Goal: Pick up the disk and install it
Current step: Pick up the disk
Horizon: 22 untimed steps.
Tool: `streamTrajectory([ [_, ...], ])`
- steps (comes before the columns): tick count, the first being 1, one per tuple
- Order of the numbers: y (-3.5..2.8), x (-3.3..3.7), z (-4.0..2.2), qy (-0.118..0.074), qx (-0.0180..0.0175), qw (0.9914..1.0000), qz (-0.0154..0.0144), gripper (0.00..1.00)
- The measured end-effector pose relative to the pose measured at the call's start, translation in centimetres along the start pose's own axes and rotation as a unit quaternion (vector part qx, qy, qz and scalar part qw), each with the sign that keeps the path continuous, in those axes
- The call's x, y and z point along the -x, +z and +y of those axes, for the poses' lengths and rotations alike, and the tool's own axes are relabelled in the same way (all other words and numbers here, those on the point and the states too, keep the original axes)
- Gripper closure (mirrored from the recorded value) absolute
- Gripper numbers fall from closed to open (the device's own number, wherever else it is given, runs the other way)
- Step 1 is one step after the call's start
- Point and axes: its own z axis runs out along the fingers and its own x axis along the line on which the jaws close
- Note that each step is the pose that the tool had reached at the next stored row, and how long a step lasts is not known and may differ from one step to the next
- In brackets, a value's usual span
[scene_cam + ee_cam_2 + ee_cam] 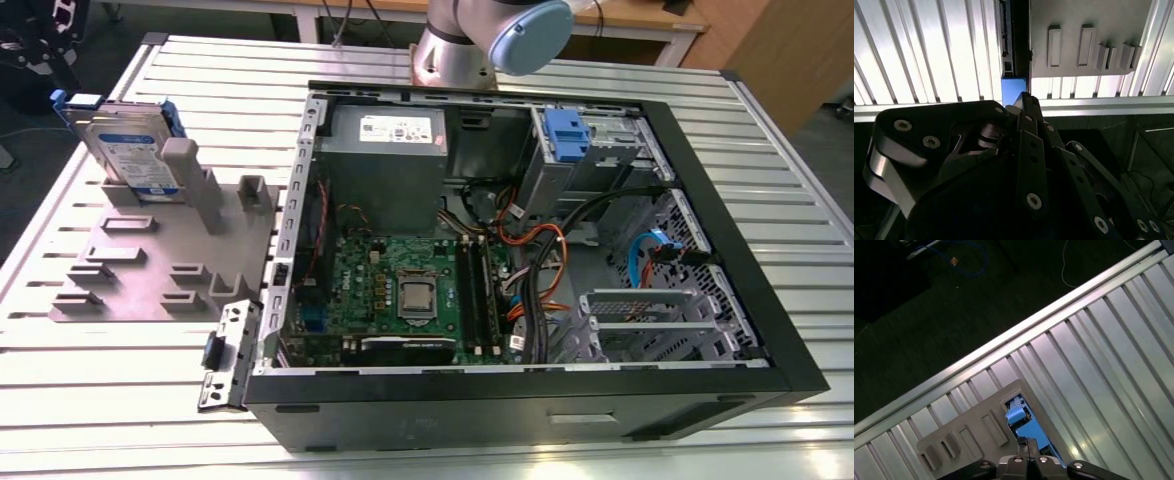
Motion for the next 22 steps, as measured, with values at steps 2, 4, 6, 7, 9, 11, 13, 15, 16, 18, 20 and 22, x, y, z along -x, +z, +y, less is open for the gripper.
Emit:
streamTrajectory([
  [2,0.00,0.00,0.00,-0.008,0.0001,0.99996,0.0004,0.89],
  [4,0.00,0.00,0.00,-0.019,0.0002,0.99981,0.0008,0.89],
  [6,0.00,0.00,0.00,-0.033,0.0003,0.99947,0.0014,0.89],
  [7,0.00,0.00,0.00,-0.040,0.0004,0.99922,0.0017,0.89],
  [9,0.00,0.00,0.00,-0.054,0.0005,0.99855,0.0023,0.89],
  [11,0.00,0.00,0.00,-0.065,0.0007,0.99789,0.0028,0.89],
  [13,0.00,0.00,0.00,-0.069,0.0007,0.99762,0.0030,0.89],
  [15,0.00,0.00,0.00,-0.069,0.0007,0.99762,0.0030,0.89],
  [16,0.00,0.00,0.00,-0.069,0.0007,0.99762,0.0030,0.89],
  [18,0.00,-0.01,0.00,-0.069,0.0007,0.99759,0.0030,0.89],
  [20,0.02,-0.01,-0.01,-0.075,0.0008,0.99720,0.0033,0.83],
  [22,0.05,-0.01,-0.01,-0.090,0.0009,0.99595,0.0038,0.76],
])
